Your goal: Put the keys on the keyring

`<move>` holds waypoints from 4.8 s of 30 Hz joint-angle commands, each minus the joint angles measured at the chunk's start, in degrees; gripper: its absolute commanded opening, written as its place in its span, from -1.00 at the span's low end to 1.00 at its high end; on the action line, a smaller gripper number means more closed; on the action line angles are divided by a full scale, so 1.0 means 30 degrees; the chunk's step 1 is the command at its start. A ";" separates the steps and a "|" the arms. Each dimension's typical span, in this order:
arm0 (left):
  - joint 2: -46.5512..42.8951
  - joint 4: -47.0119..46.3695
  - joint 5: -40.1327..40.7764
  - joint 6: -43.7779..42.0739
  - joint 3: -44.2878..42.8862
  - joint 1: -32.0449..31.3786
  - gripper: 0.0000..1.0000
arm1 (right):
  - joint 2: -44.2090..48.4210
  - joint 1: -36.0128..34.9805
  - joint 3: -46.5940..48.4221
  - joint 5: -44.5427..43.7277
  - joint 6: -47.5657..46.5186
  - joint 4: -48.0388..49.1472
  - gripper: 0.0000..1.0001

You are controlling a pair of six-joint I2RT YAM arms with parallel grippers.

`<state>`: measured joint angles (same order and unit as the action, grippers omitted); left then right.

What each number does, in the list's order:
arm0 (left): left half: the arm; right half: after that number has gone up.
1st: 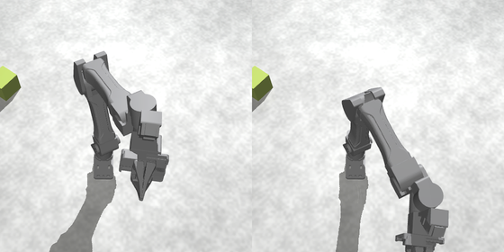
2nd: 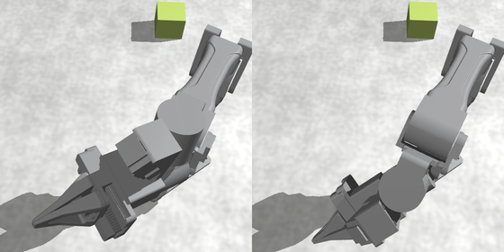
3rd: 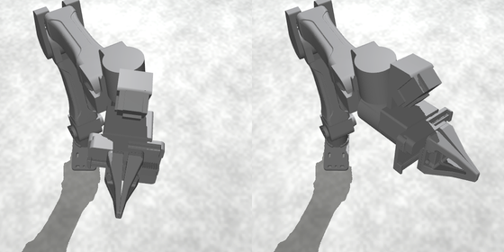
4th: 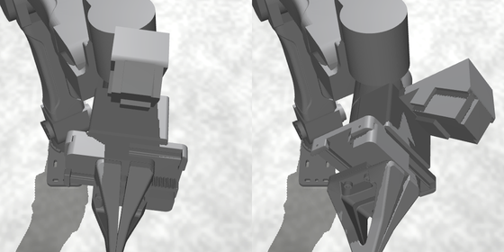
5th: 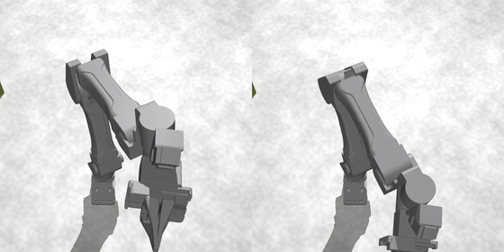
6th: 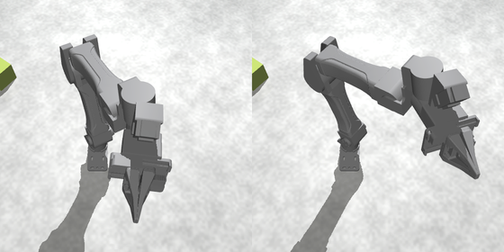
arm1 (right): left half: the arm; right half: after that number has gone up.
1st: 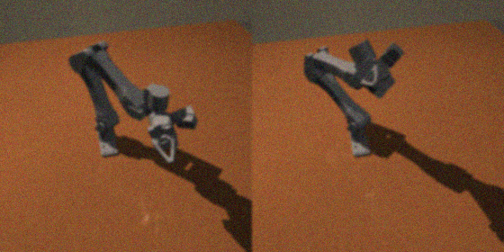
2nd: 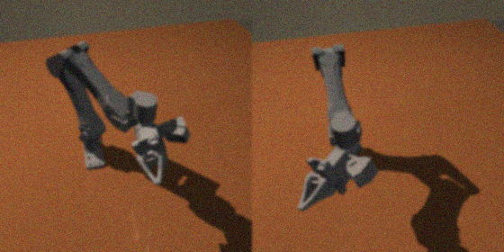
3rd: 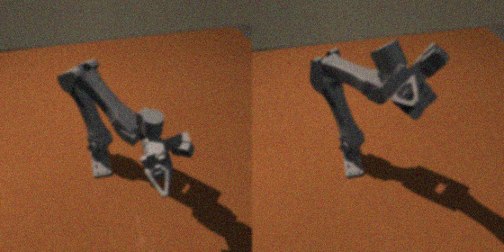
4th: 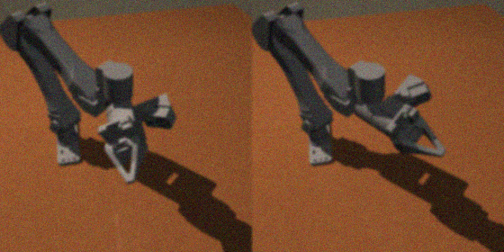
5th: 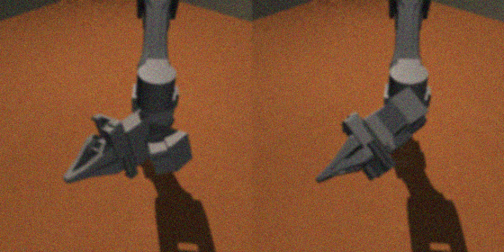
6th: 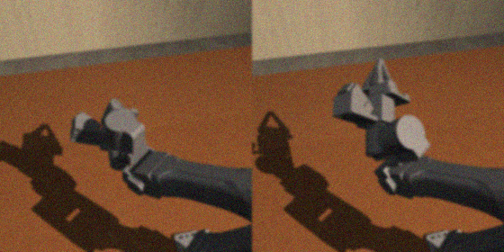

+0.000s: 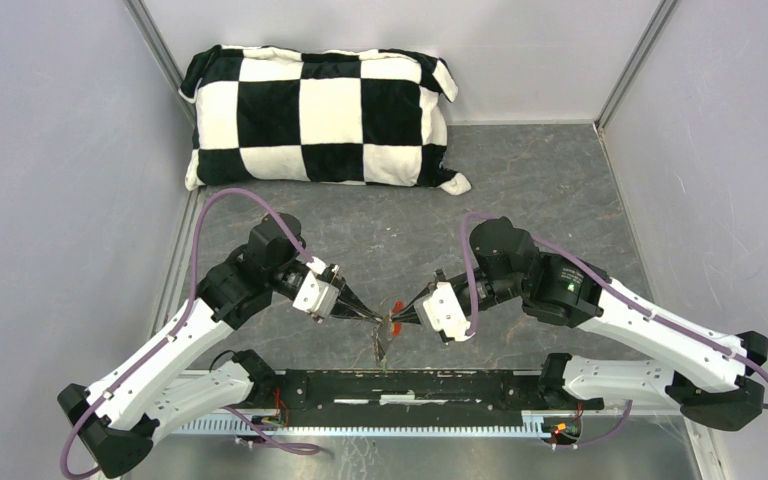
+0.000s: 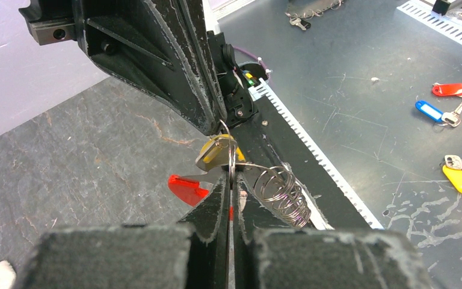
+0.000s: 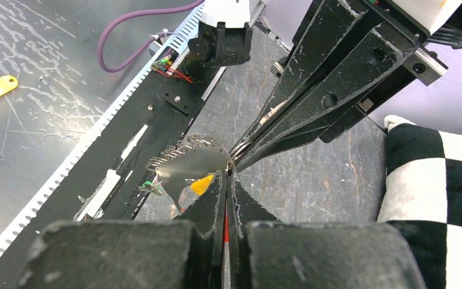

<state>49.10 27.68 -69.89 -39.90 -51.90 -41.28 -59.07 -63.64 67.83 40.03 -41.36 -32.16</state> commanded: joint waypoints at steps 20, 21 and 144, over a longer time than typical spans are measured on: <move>0.0099 -0.0687 0.0179 0.0204 -0.0663 -0.0040 -0.96 | -0.0306 -0.0023 0.0200 0.1114 -0.0099 0.0449 -1.00; 0.0098 -0.0685 0.0173 0.0204 -0.0660 -0.0040 -0.96 | -0.0348 -0.0055 0.0194 0.1151 -0.0099 0.0485 -1.00; 0.1512 0.5480 0.1184 -0.9142 -0.2358 -0.1563 -0.96 | 0.0498 -0.0892 -0.1406 -0.1304 -0.0407 0.3679 -0.99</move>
<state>54.15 44.91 -66.06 -65.82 -57.95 -45.47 -57.52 -66.02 62.13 38.22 -42.94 -27.14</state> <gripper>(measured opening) 0.041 0.006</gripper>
